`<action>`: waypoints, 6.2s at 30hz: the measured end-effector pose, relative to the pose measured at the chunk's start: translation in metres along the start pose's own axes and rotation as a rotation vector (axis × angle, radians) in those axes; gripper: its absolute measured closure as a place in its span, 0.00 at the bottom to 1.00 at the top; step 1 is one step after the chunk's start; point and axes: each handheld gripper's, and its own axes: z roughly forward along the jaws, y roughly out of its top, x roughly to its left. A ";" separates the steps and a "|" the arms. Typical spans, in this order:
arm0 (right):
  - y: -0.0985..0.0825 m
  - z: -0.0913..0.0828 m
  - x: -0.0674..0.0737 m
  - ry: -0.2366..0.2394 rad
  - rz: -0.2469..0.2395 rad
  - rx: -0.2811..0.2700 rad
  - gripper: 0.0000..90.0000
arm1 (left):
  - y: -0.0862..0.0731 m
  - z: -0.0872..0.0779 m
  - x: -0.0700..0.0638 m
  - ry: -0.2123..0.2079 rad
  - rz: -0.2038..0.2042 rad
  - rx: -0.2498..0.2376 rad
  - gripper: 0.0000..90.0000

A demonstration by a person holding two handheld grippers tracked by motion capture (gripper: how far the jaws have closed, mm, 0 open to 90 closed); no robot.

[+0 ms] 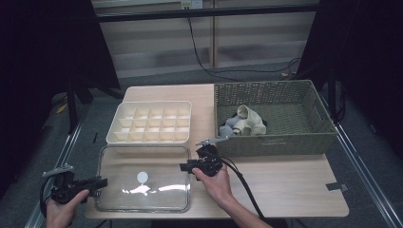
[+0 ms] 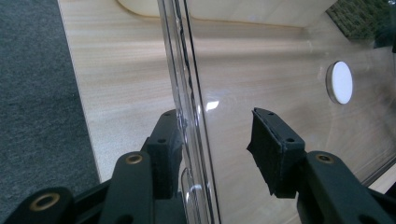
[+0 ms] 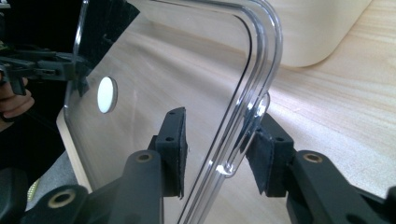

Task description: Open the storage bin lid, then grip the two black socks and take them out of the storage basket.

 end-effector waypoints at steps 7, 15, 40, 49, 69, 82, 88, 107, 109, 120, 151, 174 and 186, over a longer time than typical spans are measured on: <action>-0.005 0.011 -0.004 -0.038 -0.001 0.027 0.61 | -0.002 0.005 0.003 0.012 -0.008 0.023 0.58; -0.010 0.019 -0.008 -0.072 0.005 0.049 0.57 | -0.003 0.012 0.007 0.032 -0.014 0.039 0.57; -0.014 0.023 -0.006 -0.135 -0.077 0.114 0.43 | 0.000 0.019 0.010 0.042 -0.017 0.042 0.56; -0.013 0.018 -0.010 -0.108 -0.075 0.139 0.40 | -0.001 0.022 0.006 0.046 0.002 0.037 0.56; -0.010 0.019 -0.009 -0.088 -0.103 0.093 0.47 | 0.007 0.029 0.007 0.069 0.000 0.013 0.45; -0.001 -0.001 -0.016 -0.036 -0.142 0.028 0.51 | 0.014 0.020 -0.032 0.026 0.060 -0.096 0.34; 0.003 -0.012 -0.017 -0.001 -0.165 0.004 0.51 | 0.021 0.029 -0.061 0.018 0.150 -0.064 0.30; 0.015 -0.052 -0.024 0.047 -0.176 -0.048 0.51 | 0.036 0.062 -0.123 -0.062 0.215 -0.055 0.21; 0.016 -0.057 -0.025 0.050 -0.172 -0.056 0.51 | 0.037 0.065 -0.128 -0.072 0.227 -0.056 0.21; 0.043 -0.110 -0.039 0.008 -0.188 -0.123 0.51 | 0.049 0.076 -0.144 -0.110 0.310 -0.030 0.21; 0.129 -0.137 -0.156 -0.272 -0.091 0.002 0.42 | 0.019 0.090 -0.152 -0.180 0.314 -0.012 0.20; 0.137 -0.066 -0.200 -0.278 -0.054 0.261 0.44 | 0.018 0.091 -0.146 -0.179 0.303 -0.008 0.20; 0.129 -0.052 -0.199 -0.322 -0.082 0.384 0.61 | 0.018 0.092 -0.147 -0.181 0.303 -0.004 0.20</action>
